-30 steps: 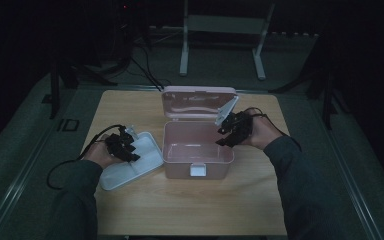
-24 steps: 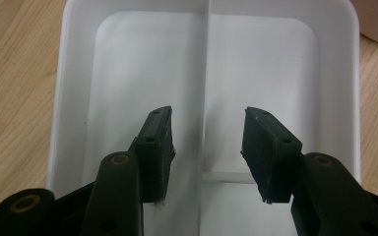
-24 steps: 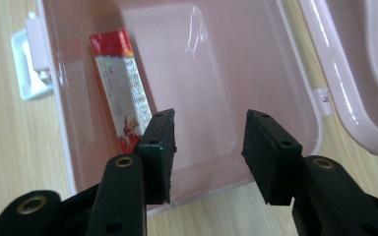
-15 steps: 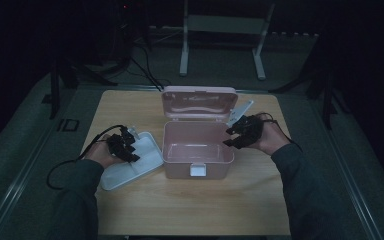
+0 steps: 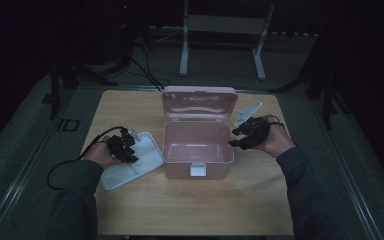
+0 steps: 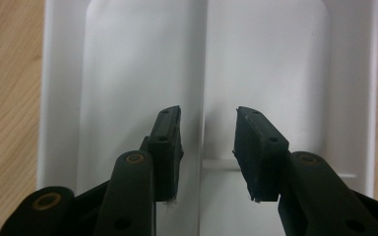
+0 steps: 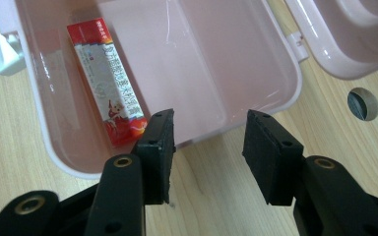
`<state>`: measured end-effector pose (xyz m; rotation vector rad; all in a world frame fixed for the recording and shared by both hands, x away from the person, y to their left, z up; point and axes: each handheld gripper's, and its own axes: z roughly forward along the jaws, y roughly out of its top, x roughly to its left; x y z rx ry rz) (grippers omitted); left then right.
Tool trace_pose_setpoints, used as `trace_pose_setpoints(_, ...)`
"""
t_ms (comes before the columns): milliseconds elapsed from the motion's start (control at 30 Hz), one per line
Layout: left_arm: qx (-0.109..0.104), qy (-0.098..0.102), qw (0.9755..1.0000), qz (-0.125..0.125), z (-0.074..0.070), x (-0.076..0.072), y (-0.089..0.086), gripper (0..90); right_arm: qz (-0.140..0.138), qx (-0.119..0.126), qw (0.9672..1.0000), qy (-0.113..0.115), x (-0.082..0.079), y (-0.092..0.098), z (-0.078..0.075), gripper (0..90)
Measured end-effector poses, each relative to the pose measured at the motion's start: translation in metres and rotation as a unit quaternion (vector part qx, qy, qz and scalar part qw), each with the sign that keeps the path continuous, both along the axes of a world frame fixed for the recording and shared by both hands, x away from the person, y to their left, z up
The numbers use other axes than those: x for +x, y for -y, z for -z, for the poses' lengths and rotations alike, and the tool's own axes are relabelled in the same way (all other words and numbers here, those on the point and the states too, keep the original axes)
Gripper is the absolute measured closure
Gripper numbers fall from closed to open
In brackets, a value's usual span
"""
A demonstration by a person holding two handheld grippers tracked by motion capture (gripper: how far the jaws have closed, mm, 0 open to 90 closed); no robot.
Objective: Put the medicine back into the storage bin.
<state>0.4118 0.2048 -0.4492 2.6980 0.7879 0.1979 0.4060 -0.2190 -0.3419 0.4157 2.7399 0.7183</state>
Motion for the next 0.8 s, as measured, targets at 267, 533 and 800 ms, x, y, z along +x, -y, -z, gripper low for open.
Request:
trace_pose_setpoints(267, -0.007, -0.002, 1.0000, -0.004, -0.006, -0.004, -0.010, 68.7, 0.004, 0.002, 1.0000, -0.002, -0.001, 0.006, 0.001, 54.4)
trace_pose_setpoints(533, 0.002, -0.011, 0.9999, -0.001, -0.005, -0.005, -0.012, 69.4, 0.006, 0.001, 1.0000, -0.003, -0.002, 0.008, 0.002, 54.4)
trace_pose_setpoints(800, 0.001, -0.022, 0.9997, -0.004, -0.004, -0.005, -0.017, 69.0, 0.003, -0.002, 1.0000, -0.003, -0.002, 0.008, 0.003, 54.4)
